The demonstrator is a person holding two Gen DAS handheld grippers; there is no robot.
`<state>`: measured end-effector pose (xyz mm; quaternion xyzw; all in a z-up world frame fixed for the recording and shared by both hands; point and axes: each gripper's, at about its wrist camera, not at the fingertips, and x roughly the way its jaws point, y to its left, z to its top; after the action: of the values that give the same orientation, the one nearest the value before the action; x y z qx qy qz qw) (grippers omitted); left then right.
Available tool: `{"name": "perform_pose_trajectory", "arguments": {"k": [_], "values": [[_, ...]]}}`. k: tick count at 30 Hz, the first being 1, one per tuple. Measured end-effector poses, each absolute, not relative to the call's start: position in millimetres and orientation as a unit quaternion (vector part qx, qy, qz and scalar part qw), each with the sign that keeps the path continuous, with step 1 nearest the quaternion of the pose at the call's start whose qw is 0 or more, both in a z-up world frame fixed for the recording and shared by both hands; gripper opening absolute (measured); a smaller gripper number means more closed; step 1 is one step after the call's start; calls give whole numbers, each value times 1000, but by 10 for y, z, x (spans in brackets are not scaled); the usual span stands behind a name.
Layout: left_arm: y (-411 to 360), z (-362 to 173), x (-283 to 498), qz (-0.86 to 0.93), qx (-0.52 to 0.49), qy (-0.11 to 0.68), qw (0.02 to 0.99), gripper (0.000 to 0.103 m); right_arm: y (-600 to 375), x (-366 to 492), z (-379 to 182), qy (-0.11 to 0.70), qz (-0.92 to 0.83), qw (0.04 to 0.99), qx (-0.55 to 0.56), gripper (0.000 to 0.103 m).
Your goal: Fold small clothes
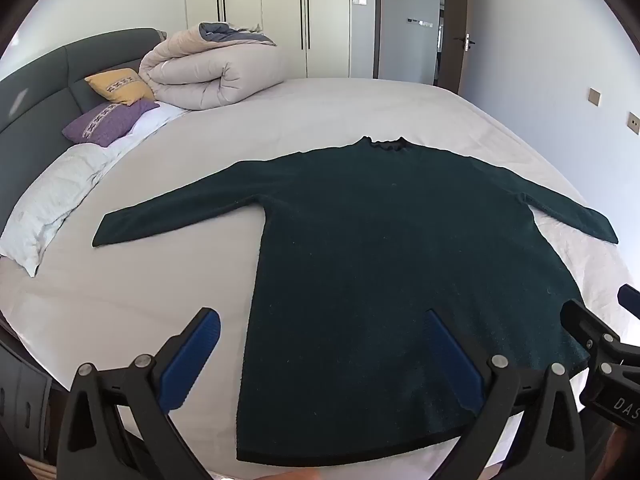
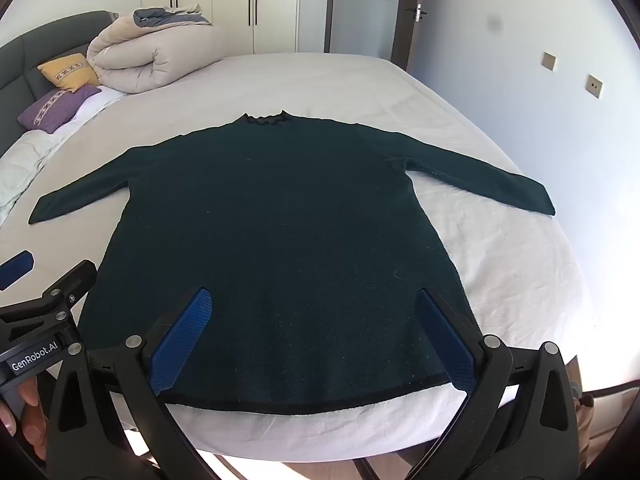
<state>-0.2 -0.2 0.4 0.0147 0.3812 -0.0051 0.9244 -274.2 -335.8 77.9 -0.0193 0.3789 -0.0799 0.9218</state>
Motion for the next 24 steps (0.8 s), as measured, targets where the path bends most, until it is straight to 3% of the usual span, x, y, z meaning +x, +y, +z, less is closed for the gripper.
{"name": "perform_pose_trajectory", "arguments": {"k": [24], "values": [[104, -22, 11, -12, -3, 389, 921, 103, -3365, -2761, 768, 381, -80, 921, -21, 103]]}}
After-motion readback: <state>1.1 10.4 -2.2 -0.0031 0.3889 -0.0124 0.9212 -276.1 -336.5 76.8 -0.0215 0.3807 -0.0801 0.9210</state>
